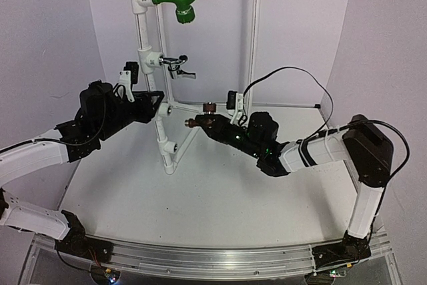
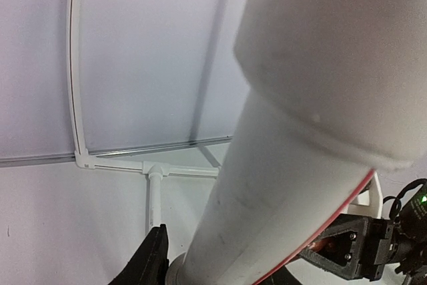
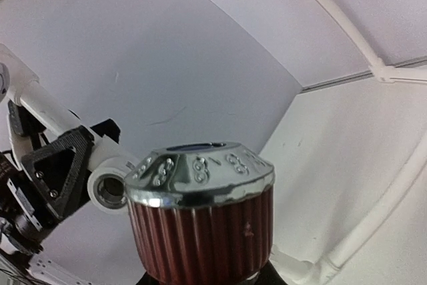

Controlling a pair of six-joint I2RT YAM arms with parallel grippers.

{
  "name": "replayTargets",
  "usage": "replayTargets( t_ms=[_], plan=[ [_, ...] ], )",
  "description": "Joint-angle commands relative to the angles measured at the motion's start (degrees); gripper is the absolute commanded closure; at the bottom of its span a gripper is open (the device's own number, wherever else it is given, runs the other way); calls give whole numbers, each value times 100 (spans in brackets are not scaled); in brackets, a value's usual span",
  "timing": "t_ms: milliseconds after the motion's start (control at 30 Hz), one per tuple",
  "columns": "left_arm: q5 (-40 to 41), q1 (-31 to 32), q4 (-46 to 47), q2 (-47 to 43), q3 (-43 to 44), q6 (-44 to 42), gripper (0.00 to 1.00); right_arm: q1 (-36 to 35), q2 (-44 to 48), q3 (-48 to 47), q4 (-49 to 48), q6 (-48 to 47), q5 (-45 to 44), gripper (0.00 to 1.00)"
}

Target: Install the water faucets

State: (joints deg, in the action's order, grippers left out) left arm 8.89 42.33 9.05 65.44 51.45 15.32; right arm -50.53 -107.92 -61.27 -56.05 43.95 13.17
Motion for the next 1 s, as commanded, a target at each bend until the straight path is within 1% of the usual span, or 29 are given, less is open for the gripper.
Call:
replayTargets(
  t_ms=[0, 100, 133, 167, 200, 267, 333, 467, 533, 567, 633, 700, 733, 800, 867, 967],
  plan=[
    [-759, 109, -770, -33, -171, 1819, 62, 87, 1084, 174, 719, -1513, 209, 100],
    [-1150, 109, -861, -181, -134, 1779, 43, 166, 1262, 294, 866, -1514, 959, 100],
    [-1257, 109, -937, -244, -96, 1733, 35, 172, 1304, 315, 882, -1463, 1283, 100],
    [-1324, 106, -1095, -317, -32, 1686, 26, 174, 1336, 318, 886, -1386, 1530, 100],
    [-1366, 108, -1248, -388, 29, 1651, 19, 171, 1359, 304, 881, -1307, 1830, 100],
    [-1399, 109, -1528, -581, 130, 1574, 8, 167, 1364, 279, 791, -1042, 2319, 100],
    [-1319, 108, -1840, -802, 199, 1518, 1, 166, 1371, 321, 592, -785, 2570, 100],
    [-1095, 109, -2405, -1331, 317, 1482, 0, 166, 1403, 551, -46, -230, 2616, 100],
    [-1281, 109, -2467, -1629, 248, 1557, 3, 147, 1318, 625, -474, 264, 2604, 100],
    [-1508, 109, -2442, -1736, 174, 1620, 5, 138, 1250, 651, -753, 522, 2572, 100],
    [-2435, 116, -2119, -1780, -52, 1747, 7, 101, 1075, 655, -1451, 933, 2531, 100],
    [-3294, 170, -1574, -1684, -327, 1960, 6, 30, 877, 560, -1908, 1234, 2487, 100],
    [-3491, 252, -1284, -1624, -459, 2076, 6, -21, 763, 469, -2092, 1348, 2484, 100],
    [-3513, 496, -895, -1571, -591, 2111, 5, -139, 509, 265, -2330, 1543, 2538, 100],
    [-3542, 576, -617, -1440, -590, 2166, 6, -240, 293, 55, -2458, 1678, 2578, 100],
    [-3620, 610, -318, -1252, -574, 2263, 13, -363, 99, -131, -2567, 1762, 2579, 100]
  ],
)
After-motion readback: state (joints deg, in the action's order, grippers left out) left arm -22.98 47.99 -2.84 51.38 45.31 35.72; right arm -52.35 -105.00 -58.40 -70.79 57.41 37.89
